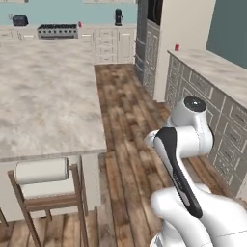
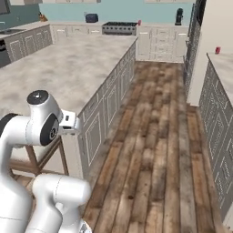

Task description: Four empty soda cans are scattered around the kitchen. Gather all the cans and cluster them next to the stove for recycling.

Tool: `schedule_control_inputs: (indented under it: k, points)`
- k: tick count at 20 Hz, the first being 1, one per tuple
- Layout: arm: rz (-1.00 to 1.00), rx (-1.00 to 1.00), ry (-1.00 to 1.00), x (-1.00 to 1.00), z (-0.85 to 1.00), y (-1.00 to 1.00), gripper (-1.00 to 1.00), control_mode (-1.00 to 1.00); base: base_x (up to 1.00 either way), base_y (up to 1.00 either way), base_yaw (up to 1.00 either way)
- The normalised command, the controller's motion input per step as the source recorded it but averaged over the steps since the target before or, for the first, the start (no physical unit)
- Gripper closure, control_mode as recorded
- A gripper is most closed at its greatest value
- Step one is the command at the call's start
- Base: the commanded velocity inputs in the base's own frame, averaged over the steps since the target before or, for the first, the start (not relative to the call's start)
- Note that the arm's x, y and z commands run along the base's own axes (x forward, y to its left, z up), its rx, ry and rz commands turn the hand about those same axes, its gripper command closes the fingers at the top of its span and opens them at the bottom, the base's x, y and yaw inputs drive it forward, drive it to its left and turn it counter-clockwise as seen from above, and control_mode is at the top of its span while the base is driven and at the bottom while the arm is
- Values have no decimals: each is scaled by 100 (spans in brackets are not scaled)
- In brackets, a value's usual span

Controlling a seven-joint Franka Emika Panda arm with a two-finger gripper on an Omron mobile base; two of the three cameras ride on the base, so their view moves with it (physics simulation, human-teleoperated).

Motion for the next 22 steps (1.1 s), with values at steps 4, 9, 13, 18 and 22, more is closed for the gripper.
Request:
schedule_control_inputs:
  k: [4, 9, 13, 18, 22]
  points:
    - [0, 0, 0, 0, 0, 0, -100, 100, -70, 50, -16]
    - [0, 0, 0, 0, 0, 0, -100, 100, -39, 69, -11]
    - [0, 0, 0, 0, 0, 0, -100, 100, 0, 79, -12]
    - [0, 0, 0, 0, 0, 0, -100, 100, 0, 82, -11]
    - [0, 0, 0, 0, 0, 0, -100, 100, 0, 84, -9]
